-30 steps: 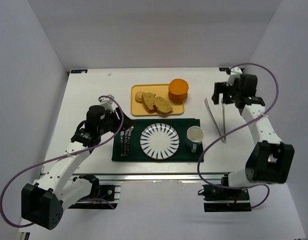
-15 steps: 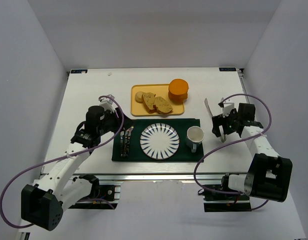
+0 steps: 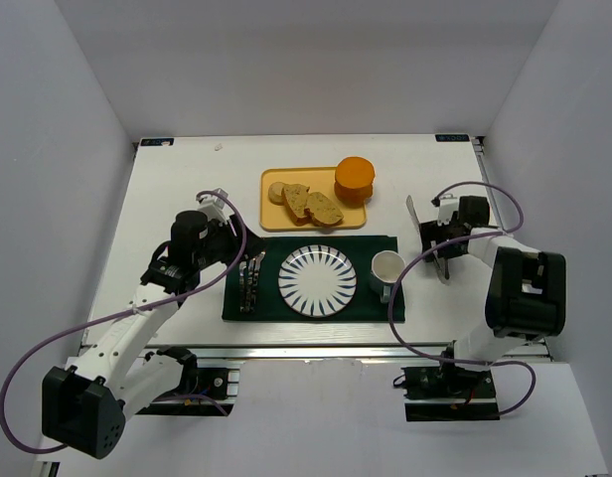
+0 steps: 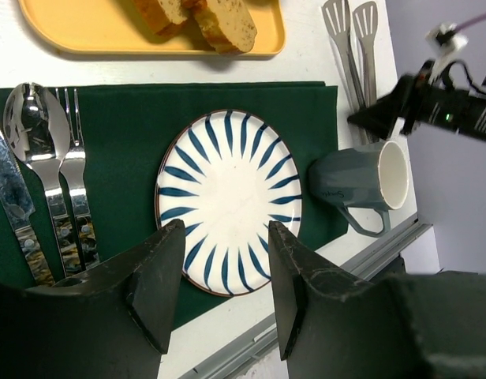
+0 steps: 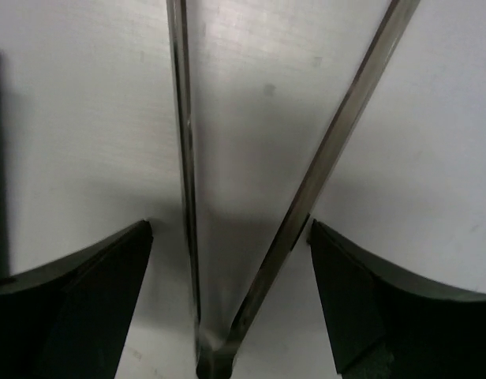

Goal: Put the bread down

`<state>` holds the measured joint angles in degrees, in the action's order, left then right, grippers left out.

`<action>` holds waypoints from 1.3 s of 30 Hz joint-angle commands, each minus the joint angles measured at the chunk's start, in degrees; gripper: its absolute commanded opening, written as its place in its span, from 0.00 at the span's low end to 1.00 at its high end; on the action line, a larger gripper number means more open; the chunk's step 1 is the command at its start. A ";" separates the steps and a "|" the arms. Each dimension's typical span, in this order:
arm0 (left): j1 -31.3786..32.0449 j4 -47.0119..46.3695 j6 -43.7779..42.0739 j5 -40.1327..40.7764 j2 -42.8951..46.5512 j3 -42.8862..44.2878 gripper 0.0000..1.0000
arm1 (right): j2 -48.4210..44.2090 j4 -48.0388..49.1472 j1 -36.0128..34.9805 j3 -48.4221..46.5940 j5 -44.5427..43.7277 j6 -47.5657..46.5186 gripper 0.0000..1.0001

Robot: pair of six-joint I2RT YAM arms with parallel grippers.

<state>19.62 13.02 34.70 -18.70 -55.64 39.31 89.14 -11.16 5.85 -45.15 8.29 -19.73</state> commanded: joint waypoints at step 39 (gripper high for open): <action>-0.02 16.42 -0.42 12.89 18.27 2.18 0.59 | 13.94 -7.82 -42.31 -50.56 2.70 -3.12 0.40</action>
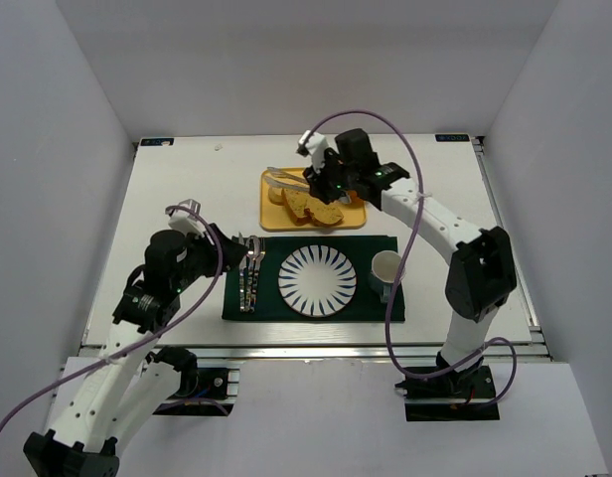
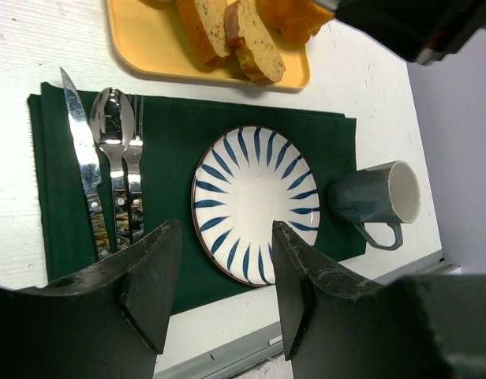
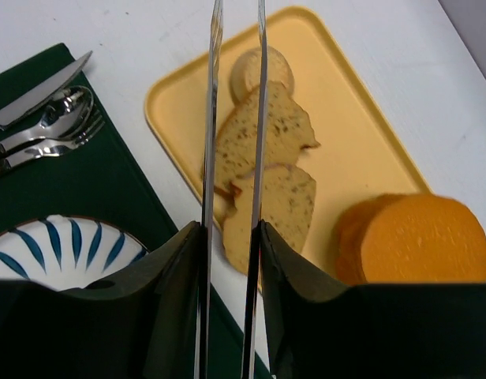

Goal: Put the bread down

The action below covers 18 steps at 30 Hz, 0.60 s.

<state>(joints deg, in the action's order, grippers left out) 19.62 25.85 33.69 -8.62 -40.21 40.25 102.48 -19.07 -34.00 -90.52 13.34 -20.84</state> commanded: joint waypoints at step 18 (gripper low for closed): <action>-0.02 6.50 1.82 5.46 8.92 -1.14 0.62 | 9.32 2.72 -12.58 -7.92 -24.59 -9.83 0.47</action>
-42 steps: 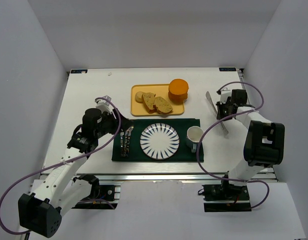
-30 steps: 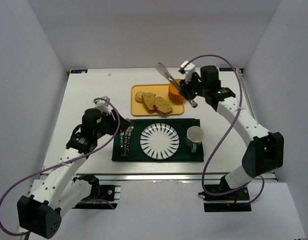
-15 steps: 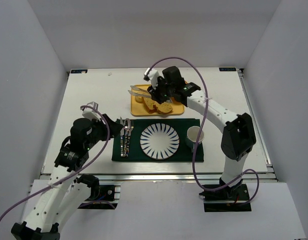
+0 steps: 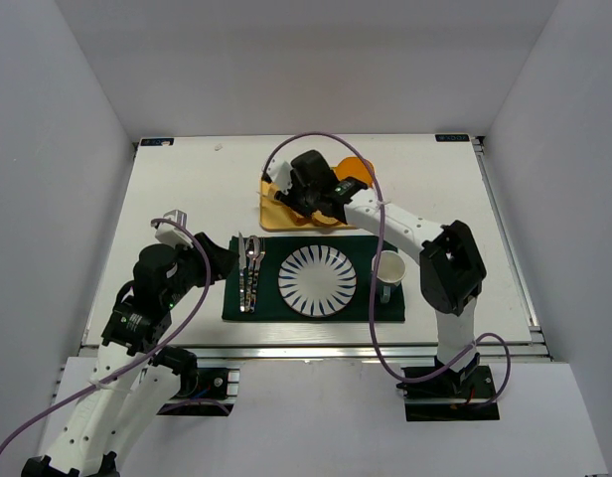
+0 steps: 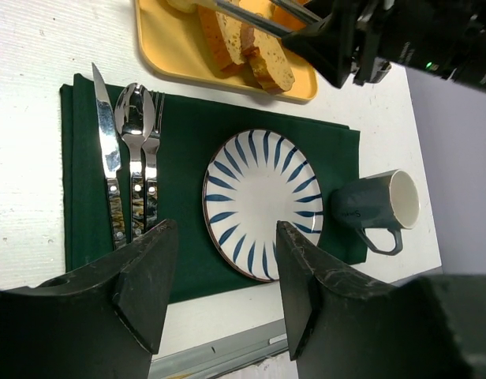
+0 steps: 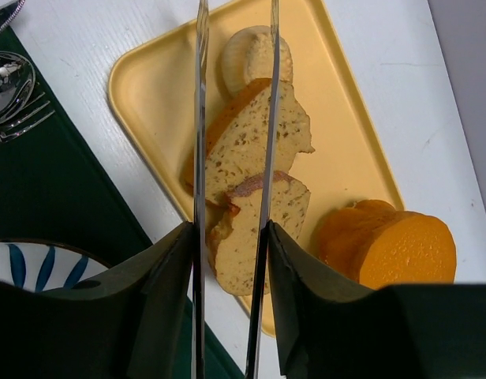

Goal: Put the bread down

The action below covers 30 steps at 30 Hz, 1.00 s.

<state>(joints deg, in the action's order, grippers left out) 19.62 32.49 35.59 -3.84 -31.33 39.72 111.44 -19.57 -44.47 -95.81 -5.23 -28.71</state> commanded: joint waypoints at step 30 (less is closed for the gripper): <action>-0.02 -1.11 -2.37 0.94 -0.31 -1.14 0.68 | 2.73 1.82 -7.82 0.89 -16.39 -3.72 0.50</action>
<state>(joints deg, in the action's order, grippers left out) 19.62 32.40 34.09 -3.36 -31.24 38.59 114.30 -18.79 -51.46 -95.44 -20.91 -32.16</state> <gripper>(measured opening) 0.674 0.499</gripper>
